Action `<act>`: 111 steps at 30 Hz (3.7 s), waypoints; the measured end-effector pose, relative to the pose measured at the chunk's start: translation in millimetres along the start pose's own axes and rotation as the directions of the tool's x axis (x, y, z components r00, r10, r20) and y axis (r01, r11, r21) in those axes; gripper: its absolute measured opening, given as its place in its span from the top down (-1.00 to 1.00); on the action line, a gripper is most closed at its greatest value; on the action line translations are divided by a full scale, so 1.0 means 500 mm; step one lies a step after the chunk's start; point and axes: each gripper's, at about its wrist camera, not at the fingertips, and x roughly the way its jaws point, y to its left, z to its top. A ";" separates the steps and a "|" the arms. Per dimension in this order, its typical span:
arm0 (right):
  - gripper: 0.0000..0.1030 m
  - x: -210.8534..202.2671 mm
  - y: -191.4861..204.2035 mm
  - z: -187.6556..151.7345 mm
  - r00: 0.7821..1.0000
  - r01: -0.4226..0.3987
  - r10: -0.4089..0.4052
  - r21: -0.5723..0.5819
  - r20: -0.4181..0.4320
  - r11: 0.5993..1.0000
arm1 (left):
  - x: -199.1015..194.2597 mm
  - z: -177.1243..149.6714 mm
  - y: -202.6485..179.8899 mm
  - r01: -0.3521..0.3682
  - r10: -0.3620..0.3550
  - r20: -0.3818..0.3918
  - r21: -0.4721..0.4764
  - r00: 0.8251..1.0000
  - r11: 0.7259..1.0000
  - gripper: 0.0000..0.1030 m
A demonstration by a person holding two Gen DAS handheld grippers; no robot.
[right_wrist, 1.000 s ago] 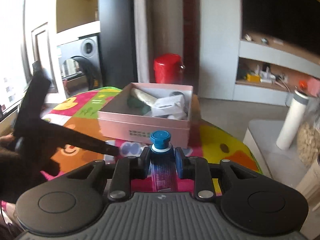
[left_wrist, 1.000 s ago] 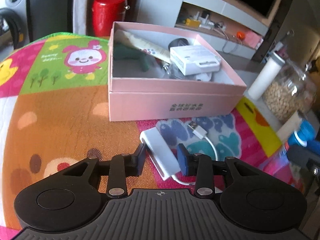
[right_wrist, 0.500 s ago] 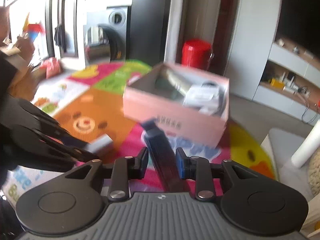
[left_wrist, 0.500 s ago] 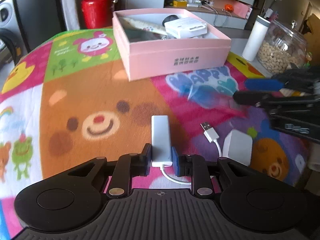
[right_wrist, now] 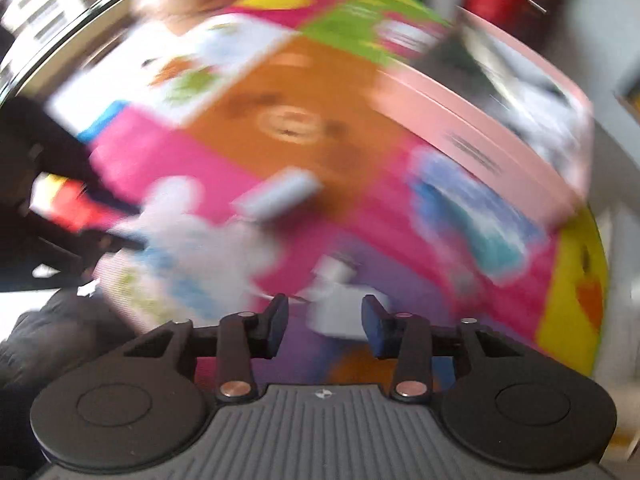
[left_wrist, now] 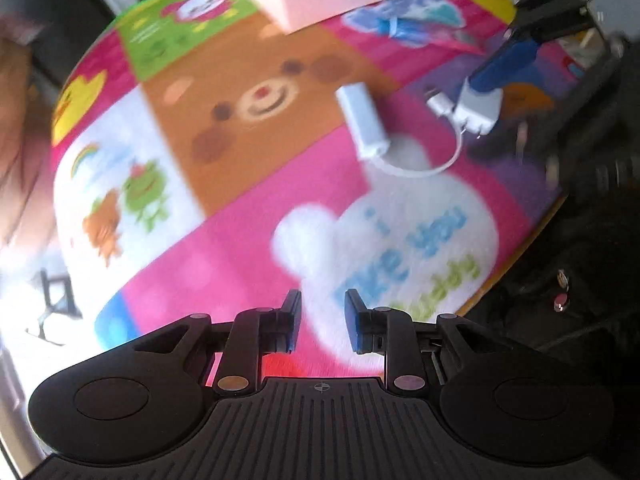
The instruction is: Organize rigid objects
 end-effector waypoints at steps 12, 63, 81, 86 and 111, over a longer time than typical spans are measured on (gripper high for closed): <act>0.07 0.079 0.103 0.020 0.974 -0.116 0.103 -0.052 -0.203 0.992 | 0.016 -0.046 -0.019 0.078 -0.079 -0.165 -0.009 0.983 0.997 0.48; 0.07 -0.021 -0.132 -0.075 0.989 0.109 -0.121 0.125 0.089 0.986 | 0.050 0.281 -0.043 0.094 -0.092 -0.078 0.020 0.993 0.995 0.46; -0.01 0.056 -0.176 -0.095 0.922 0.146 -0.238 0.295 0.304 0.944 | 0.104 0.182 0.031 0.139 -0.069 0.354 -0.175 0.933 0.975 0.43; -0.02 0.019 -0.186 -0.147 0.852 0.154 -0.309 0.361 0.423 0.920 | 0.116 0.153 0.034 0.197 -0.093 0.397 -0.230 0.913 0.953 0.45; -0.18 -0.006 -0.124 -0.224 0.834 0.052 -0.177 0.245 0.522 0.968 | 0.116 0.187 -0.026 0.123 -0.037 0.418 -0.179 0.907 0.976 0.38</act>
